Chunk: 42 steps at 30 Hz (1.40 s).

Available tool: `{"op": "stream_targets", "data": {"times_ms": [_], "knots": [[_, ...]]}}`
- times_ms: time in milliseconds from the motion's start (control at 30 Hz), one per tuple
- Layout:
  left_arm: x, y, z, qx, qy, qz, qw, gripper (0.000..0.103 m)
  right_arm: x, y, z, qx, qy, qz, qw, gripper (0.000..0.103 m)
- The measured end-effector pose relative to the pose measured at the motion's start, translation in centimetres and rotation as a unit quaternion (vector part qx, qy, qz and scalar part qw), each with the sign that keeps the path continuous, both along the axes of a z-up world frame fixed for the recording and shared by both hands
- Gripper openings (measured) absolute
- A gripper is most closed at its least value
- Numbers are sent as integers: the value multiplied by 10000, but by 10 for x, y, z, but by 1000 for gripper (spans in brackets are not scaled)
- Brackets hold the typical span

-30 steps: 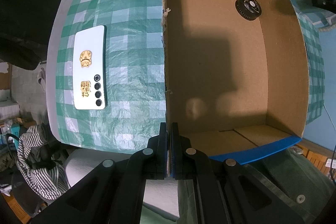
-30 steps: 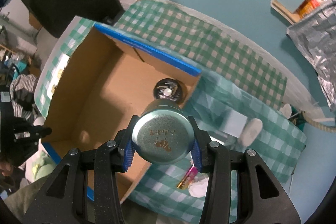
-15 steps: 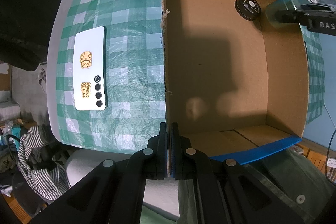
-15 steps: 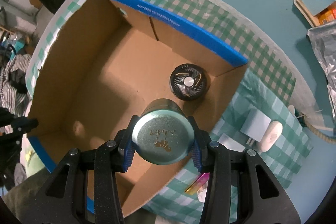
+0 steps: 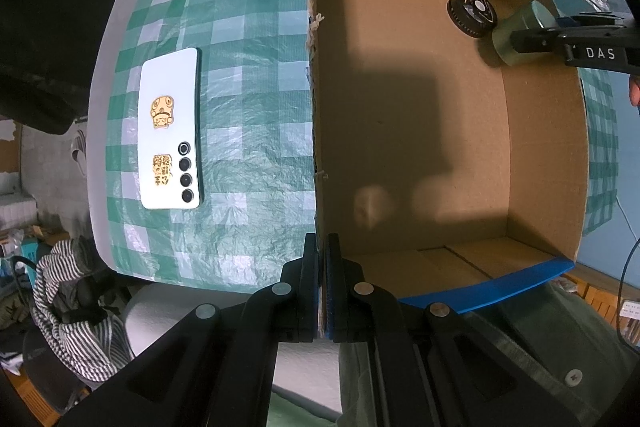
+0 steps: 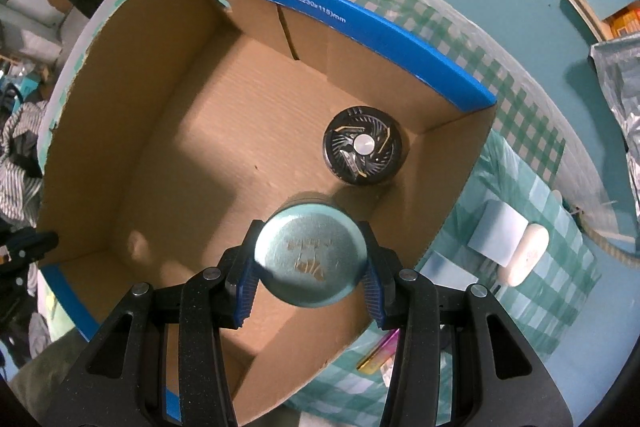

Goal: Organize rigid objects
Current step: 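Lower the teal tin into the box and open the right tool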

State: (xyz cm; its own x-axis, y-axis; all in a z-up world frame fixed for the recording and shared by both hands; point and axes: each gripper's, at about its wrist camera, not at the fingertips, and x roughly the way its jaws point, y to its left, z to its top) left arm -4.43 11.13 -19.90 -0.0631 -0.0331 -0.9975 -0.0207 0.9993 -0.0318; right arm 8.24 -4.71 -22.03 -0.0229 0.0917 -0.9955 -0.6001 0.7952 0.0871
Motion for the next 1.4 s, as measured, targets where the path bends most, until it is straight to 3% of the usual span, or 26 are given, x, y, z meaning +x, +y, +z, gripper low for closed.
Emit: {"op": "stream_targets", "data": {"times_ms": [400, 633, 1400], "knots": [[0, -1, 0, 0, 7, -2, 10000, 3, 2, 1, 3, 53, -53, -77, 9999, 50], [0, -1, 0, 4, 7, -4, 10000, 3, 3, -1, 18, 115, -218, -103, 9996, 62], [2, 0, 1, 10, 3, -35, 10000, 3, -7, -44, 84, 372, -598, -506, 9962, 65]]}}
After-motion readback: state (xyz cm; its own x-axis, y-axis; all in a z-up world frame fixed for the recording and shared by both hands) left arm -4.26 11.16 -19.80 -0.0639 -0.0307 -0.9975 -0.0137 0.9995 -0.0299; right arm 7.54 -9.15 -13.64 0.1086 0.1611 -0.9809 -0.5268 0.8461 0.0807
